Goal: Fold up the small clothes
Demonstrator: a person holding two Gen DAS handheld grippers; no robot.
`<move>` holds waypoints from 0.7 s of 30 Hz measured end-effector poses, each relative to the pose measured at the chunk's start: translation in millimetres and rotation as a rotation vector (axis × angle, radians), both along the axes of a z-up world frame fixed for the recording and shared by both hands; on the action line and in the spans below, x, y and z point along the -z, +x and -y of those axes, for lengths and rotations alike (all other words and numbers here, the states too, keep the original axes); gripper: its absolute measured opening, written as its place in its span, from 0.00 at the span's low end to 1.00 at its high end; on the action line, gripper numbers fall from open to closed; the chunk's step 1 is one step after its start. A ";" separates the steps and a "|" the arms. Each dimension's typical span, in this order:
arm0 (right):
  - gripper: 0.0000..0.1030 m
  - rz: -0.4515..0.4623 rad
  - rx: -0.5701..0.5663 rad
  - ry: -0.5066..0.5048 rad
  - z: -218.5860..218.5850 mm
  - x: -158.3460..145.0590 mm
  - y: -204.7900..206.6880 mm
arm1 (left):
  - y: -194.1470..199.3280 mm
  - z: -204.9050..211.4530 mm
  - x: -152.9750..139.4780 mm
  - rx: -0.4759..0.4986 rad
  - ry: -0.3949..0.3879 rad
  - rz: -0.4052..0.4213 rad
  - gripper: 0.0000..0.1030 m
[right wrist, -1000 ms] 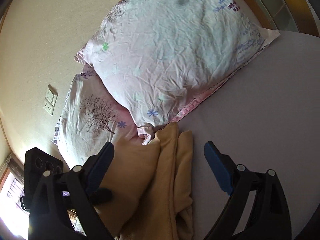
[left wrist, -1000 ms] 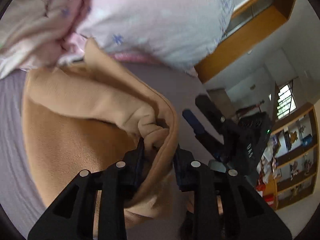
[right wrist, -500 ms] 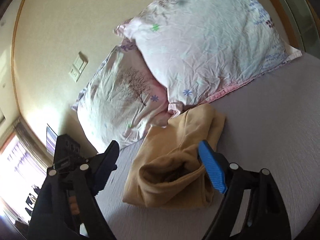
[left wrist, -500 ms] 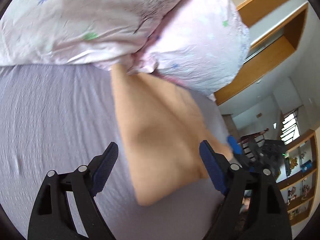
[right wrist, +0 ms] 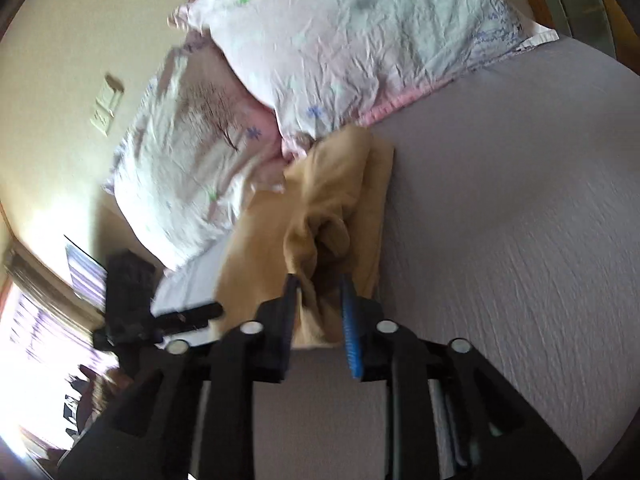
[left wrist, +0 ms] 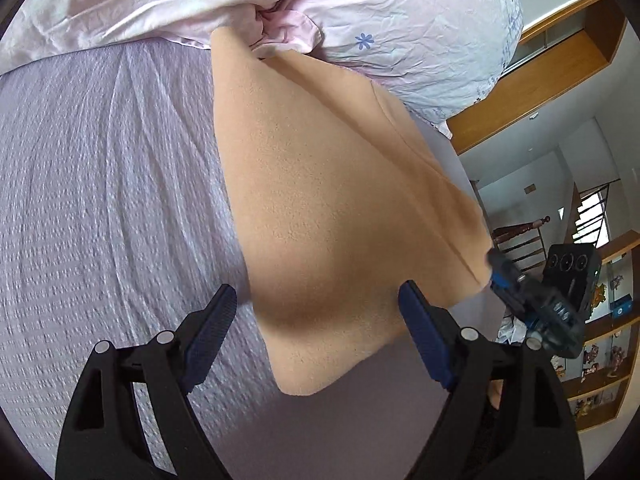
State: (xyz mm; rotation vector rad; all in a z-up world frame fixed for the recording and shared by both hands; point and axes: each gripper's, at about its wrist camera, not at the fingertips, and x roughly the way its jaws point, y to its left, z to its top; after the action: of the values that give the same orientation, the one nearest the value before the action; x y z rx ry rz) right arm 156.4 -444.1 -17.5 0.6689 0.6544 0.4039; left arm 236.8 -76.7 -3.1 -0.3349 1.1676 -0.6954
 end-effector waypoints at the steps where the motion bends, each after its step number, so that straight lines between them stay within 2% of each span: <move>1: 0.56 0.031 0.022 0.022 6.1 -9.8 6.6 | 0.9 -1.0 0.7 -0.004 -0.004 -0.003 0.81; 2: 0.56 0.045 0.042 0.009 8.4 -18.0 17.8 | 1.2 -1.0 1.5 -0.008 -0.007 -0.005 0.81; 4: 0.46 -0.009 0.069 -0.055 5.9 -24.5 54.5 | 2.9 -0.5 1.4 -0.012 -0.008 -0.006 0.81; 5: 0.37 -0.049 0.067 -0.077 2.0 -23.6 75.0 | 3.3 -0.2 1.4 -0.013 -0.006 -0.002 0.81; 8: 0.35 -0.160 0.046 -0.118 -11.5 -11.2 126.4 | 9.2 8.8 0.8 -0.015 -0.003 0.002 0.81; 9: 0.25 -0.175 0.035 -0.128 -16.7 -7.7 135.7 | 10.4 9.7 0.9 -0.015 -0.004 0.002 0.81; 10: 0.07 -0.169 0.013 -0.145 -23.2 -5.7 144.1 | 12.9 12.1 1.0 -0.016 -0.005 0.002 0.81; 12: 0.04 -0.109 0.085 -0.230 -24.9 -11.0 144.7 | 17.6 15.8 2.3 -0.018 -0.004 0.003 0.81; 14: 0.05 -0.108 0.167 -0.224 -13.3 -9.0 144.0 | 23.7 20.6 2.6 -0.023 -0.003 0.005 0.81; 16: 0.10 -0.167 0.137 -0.151 -3.2 2.1 142.6 | 28.2 23.2 2.9 -0.026 -0.006 0.006 0.81; 17: 0.26 -0.191 0.118 -0.123 -0.6 4.7 139.6 | 31.0 24.3 3.1 -0.028 -0.009 0.009 0.81; 18: 0.59 -0.211 0.095 -0.076 3.9 7.6 131.7 | 33.4 24.2 3.1 -0.030 -0.014 0.012 0.81; 19: 0.72 -0.205 0.065 -0.020 6.8 9.3 121.4 | 35.6 23.1 3.1 -0.033 -0.023 0.014 0.81; 20: 0.80 -0.191 0.044 0.008 8.1 9.4 112.2 | 39.6 23.3 3.7 -0.041 -0.036 0.011 0.81; 21: 0.80 -0.182 0.020 0.028 8.5 10.5 103.0 | 43.2 23.3 4.6 -0.049 -0.052 0.006 0.81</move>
State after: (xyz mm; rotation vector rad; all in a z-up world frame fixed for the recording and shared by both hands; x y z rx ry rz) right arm 259.5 -452.6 -28.0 0.7443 0.8153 0.3370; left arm 280.0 -100.0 -7.7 -0.4035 1.1333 -0.6842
